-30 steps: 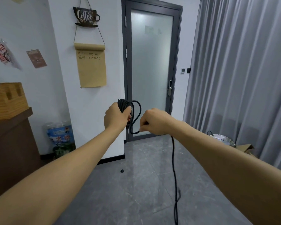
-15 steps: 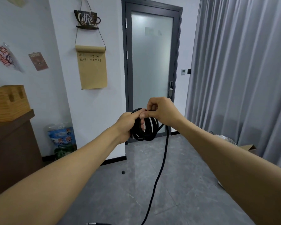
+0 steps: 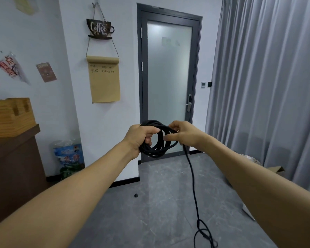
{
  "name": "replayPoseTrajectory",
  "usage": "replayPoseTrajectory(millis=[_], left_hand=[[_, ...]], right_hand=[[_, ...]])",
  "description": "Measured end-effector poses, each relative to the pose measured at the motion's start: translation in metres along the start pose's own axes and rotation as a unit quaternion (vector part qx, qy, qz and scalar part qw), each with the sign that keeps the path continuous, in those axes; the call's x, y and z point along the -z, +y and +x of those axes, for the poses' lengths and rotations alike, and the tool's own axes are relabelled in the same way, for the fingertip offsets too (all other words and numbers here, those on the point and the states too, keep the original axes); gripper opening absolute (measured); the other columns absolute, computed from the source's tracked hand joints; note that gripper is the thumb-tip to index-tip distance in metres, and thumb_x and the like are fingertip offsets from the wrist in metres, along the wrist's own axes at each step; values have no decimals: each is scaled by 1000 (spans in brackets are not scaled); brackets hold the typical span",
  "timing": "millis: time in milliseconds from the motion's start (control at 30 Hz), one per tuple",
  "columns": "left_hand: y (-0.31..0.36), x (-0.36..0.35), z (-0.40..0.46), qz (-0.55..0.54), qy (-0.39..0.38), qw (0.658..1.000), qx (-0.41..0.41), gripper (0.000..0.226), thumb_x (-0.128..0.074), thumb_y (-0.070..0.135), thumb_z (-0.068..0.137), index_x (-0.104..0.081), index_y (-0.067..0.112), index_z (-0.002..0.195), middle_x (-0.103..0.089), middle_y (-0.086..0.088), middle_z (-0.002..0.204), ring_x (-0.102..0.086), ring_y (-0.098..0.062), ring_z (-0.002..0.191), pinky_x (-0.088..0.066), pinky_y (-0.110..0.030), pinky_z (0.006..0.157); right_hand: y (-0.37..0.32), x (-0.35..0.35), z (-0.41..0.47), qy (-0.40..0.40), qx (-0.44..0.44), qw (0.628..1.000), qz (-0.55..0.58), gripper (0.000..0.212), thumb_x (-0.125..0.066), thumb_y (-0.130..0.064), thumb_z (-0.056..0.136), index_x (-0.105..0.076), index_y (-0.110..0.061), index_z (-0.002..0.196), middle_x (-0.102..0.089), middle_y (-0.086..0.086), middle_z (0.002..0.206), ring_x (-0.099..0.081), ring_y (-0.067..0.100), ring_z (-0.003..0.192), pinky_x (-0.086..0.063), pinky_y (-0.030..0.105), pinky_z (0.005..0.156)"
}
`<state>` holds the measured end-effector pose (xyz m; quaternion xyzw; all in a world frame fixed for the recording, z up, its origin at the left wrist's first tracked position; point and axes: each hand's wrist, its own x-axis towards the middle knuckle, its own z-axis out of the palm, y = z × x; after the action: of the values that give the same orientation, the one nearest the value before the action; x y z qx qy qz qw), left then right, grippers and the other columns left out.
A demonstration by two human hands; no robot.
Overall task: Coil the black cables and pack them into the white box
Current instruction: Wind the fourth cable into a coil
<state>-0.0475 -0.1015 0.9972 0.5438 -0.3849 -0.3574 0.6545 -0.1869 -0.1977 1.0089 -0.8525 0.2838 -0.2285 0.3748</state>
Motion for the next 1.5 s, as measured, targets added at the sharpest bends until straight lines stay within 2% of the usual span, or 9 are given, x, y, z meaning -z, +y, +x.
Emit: replayPoseTrajectory(millis=[167,300,400,533,733,967,1133,1233,1500], left_hand=[[-1,-6,-3,-119,1,993,-9,27,-56,4,89,-52,15,65,-26,10,39,-25,-5,33,-34,-16,39],[-1,-12,-2,-214,-34,976,25,31,-52,10,92,-45,17,62,-27,10,37,-26,-4,30,-32,-14,37],[0,-14,-1,-229,-59,971,42,34,-51,14,94,-40,17,62,-27,11,36,-25,-4,29,-30,-13,37],[0,-15,-4,-242,-79,964,70,35,-54,23,93,-39,17,62,-28,11,36,-28,-4,28,-32,-13,36],[-2,-17,-5,-198,-21,978,69,32,-61,33,90,-47,17,66,-28,10,38,-27,-4,29,-32,-15,36],[1,-12,-2,-172,13,983,56,21,-63,32,90,-58,15,79,-29,9,41,-27,-4,31,-30,-15,36],[6,-5,-1,-160,-10,985,56,27,-63,33,89,-53,18,69,-27,10,42,-25,-4,31,-28,-15,36],[8,2,2,-160,1,986,54,30,-63,33,89,-50,19,67,-26,10,41,-24,-4,30,-26,-15,36],[11,47,15,-174,141,974,28,34,-67,34,87,-45,20,64,-31,11,38,-27,-4,30,-28,-14,36]], right_hand=[[6,-10,-7,-25,-16,990,138,30,-45,-40,96,-56,-15,107,-62,3,96,-58,17,96,-44,38,97],[-4,-11,-10,-16,2,970,243,47,-33,-49,97,-59,-11,108,-67,17,100,-66,26,93,-54,30,82],[-7,-13,-11,42,39,983,176,54,-32,-40,100,-55,8,111,-63,12,77,-60,23,70,-49,26,65],[-5,-20,-8,134,75,983,104,53,-33,-36,101,-57,11,104,-54,4,62,-50,13,54,-41,20,53],[-7,-28,-3,161,59,984,39,50,-32,-36,101,-59,5,99,-55,3,59,-50,11,51,-39,13,47],[-12,-35,6,157,39,986,32,54,-30,-40,101,-61,4,98,-55,7,64,-49,13,53,-39,22,55],[-7,-30,7,110,39,990,82,63,-30,-48,98,-62,6,98,-58,14,72,-54,23,64,-45,29,63],[2,-24,4,48,-14,987,155,63,-31,-55,95,-61,0,92,-54,10,66,-54,19,53,-52,28,57],[52,1,-3,110,-64,991,49,35,-45,-29,98,-58,-12,70,-41,1,62,-35,15,57,-33,26,55]])
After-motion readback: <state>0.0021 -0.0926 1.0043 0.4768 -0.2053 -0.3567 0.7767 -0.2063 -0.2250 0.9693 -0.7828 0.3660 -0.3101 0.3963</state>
